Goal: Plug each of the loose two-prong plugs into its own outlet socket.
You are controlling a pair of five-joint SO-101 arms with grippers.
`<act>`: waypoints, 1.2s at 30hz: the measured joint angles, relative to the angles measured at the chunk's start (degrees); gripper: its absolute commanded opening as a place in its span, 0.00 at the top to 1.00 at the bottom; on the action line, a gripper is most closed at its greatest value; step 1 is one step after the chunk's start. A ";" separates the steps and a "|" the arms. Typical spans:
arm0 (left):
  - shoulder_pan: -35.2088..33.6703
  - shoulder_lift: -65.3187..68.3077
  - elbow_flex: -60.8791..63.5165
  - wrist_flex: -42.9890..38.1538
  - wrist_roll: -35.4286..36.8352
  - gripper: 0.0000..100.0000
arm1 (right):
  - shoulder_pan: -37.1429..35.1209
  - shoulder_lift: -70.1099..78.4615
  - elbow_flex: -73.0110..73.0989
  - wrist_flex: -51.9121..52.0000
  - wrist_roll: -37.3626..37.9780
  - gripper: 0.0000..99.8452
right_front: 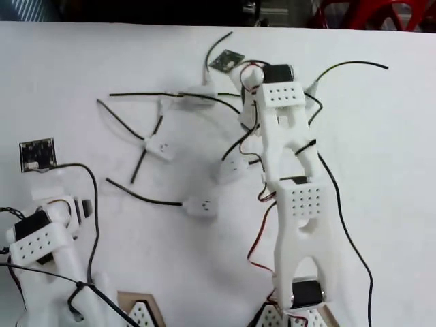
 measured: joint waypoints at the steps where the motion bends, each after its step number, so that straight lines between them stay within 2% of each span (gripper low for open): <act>1: 0.00 0.00 0.00 0.00 0.00 0.75 | -0.26 -0.62 -1.49 1.41 -1.05 0.98; 5: 0.00 0.00 0.00 0.00 0.00 0.75 | 0.18 -4.84 -2.64 2.81 -4.13 0.98; 8: 0.00 0.00 0.00 0.00 0.00 0.75 | 0.97 -9.23 2.11 3.08 -4.75 0.98; 19: 0.00 0.00 0.00 0.00 0.00 0.75 | 1.32 -35.34 41.49 2.64 -5.01 0.98; 25: 0.00 0.00 0.00 0.00 0.00 0.75 | 1.23 -46.15 63.47 -6.15 -5.10 0.98; 30: 0.00 0.00 0.00 0.00 0.00 0.75 | -0.18 -51.08 78.95 -14.42 -3.60 0.83; 36: 0.00 0.00 0.00 0.00 0.00 0.75 | -1.67 -56.18 82.64 -15.56 -3.60 0.88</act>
